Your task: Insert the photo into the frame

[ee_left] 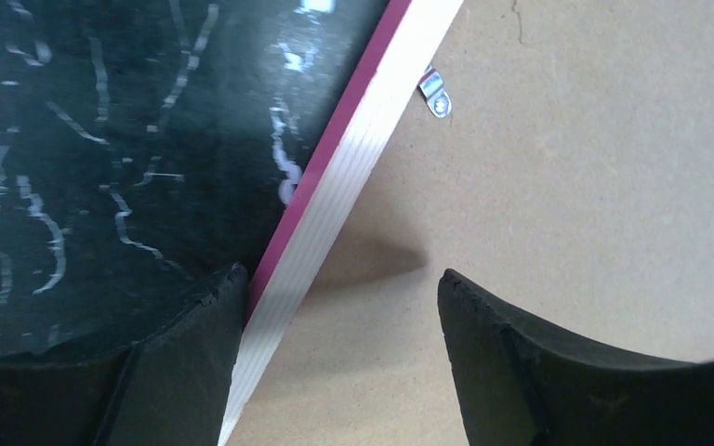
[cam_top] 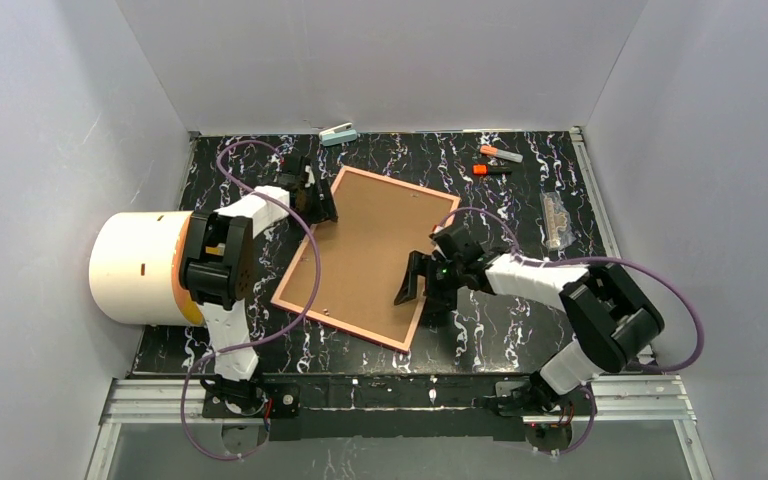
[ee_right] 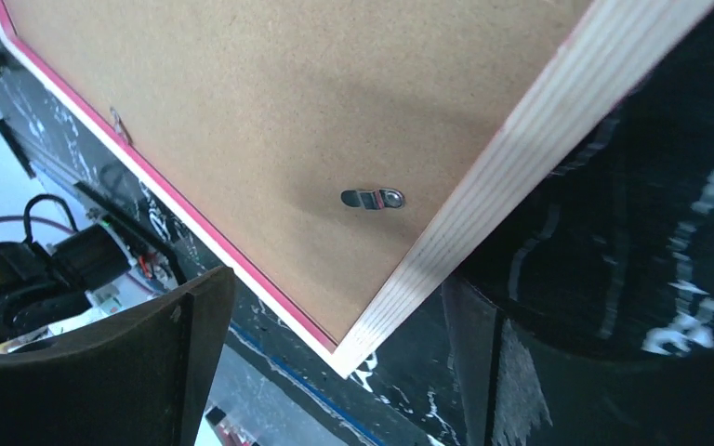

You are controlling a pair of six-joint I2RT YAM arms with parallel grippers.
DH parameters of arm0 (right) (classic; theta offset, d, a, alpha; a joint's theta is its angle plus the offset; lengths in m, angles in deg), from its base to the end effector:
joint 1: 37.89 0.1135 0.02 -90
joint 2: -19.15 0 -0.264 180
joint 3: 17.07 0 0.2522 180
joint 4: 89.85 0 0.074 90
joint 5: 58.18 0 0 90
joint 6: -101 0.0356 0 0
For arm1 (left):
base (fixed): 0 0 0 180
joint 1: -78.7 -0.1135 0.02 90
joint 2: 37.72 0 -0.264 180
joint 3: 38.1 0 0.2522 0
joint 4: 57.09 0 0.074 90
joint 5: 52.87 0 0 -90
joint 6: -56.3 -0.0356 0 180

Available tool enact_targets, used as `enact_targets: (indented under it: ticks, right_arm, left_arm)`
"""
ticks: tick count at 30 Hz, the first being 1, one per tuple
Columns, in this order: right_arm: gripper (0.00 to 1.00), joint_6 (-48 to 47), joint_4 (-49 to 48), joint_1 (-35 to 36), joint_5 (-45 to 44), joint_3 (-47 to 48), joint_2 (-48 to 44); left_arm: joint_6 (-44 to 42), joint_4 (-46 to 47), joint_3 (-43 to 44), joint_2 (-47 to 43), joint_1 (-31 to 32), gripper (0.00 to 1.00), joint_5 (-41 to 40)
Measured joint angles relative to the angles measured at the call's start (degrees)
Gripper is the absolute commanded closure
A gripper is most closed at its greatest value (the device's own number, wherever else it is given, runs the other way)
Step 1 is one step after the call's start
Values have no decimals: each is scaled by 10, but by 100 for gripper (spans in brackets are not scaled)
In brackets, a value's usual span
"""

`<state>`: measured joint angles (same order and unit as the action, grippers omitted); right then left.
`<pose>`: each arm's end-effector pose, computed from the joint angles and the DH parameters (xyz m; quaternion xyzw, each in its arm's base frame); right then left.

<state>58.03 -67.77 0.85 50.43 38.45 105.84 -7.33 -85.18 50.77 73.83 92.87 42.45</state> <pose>0.2152 0.1872 0.1602 0.0169 0.9378 0.3241 0.1235 0.4053 -0.1057 0.1770 -0.0845 0.9373 -0.1572 0.2994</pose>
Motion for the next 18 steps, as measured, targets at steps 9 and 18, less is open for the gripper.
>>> enact_targets:
  ticks: [9, 18]
  right_arm:
    - [2, -18, 39, 33, -36, 68, 32]
    - [8, -97, 125, 11, -130, 138, -23]
  left_arm:
    - [1, -98, 26, -4, -6, 2, -69]
    - [27, -221, 56, -72, 2, 2, -124]
